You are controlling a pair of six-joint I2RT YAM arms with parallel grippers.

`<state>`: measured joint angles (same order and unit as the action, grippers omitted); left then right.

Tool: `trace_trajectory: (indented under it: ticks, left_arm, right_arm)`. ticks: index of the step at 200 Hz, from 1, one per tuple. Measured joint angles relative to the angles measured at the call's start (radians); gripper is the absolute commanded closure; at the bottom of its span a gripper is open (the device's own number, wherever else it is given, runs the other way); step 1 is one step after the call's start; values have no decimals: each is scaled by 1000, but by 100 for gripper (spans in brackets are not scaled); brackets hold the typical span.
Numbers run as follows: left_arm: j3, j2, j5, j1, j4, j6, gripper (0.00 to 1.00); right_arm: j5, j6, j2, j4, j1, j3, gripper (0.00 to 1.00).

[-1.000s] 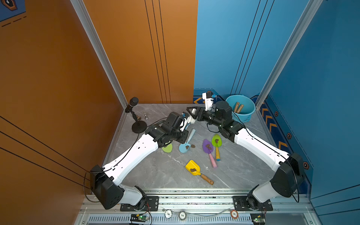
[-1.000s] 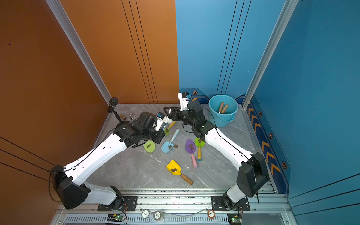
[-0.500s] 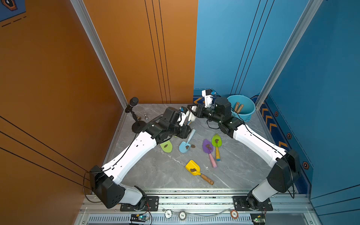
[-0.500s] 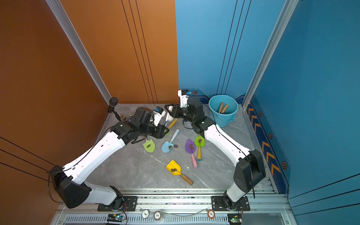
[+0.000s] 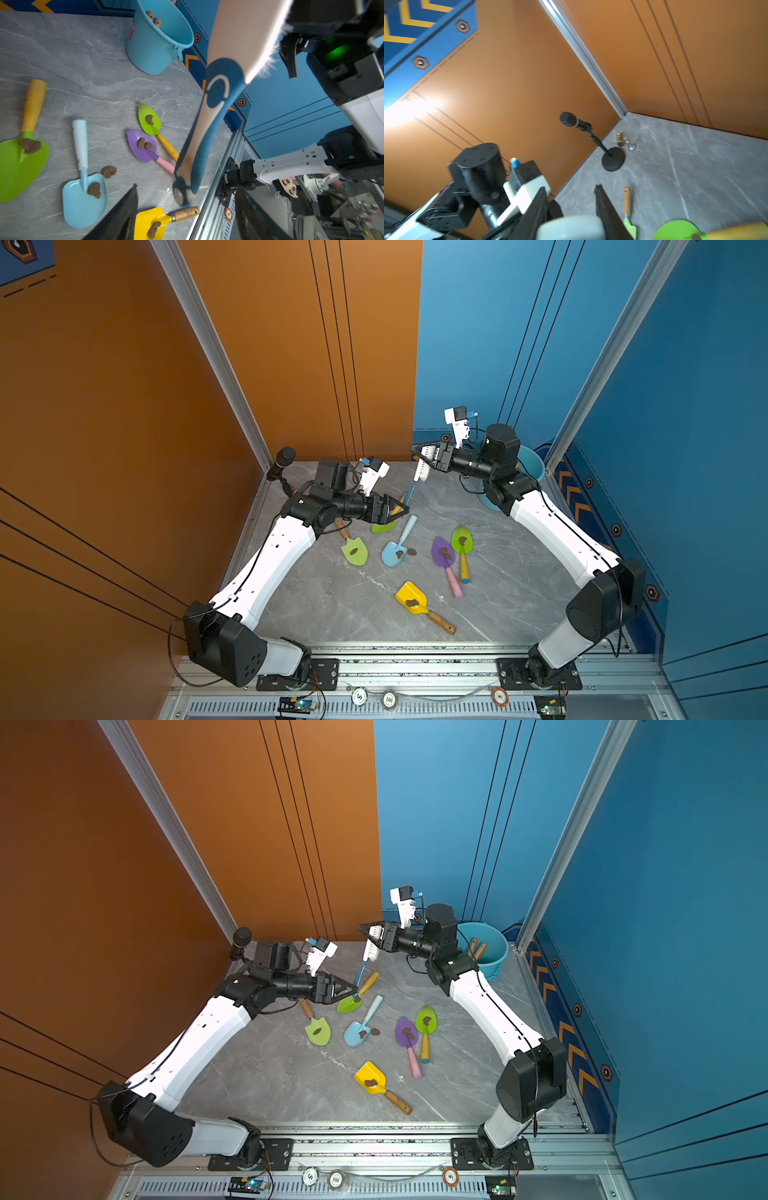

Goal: Brush the soil off the hand trowel and place it into the bucket
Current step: Adjust the brush.

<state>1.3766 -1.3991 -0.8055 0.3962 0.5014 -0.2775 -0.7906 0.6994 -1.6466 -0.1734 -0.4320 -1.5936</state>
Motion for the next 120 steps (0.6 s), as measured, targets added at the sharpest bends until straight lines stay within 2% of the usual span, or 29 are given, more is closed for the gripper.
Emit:
trace_trajectory:
  ticks: [20, 52, 120]
  left_arm:
    - [6, -13, -40, 17, -39, -11, 36]
    - [5, -20, -89, 22, -136, -64, 56]
    - [4, -21, -116, 34, -206, -113, 54]
  right_arm:
    - [-72, 84, -22, -98, -1, -3, 89]
    - [-135, 167, -60, -163, 1, -3, 90]
    - [-195, 222, -69, -196, 31, -3, 90]
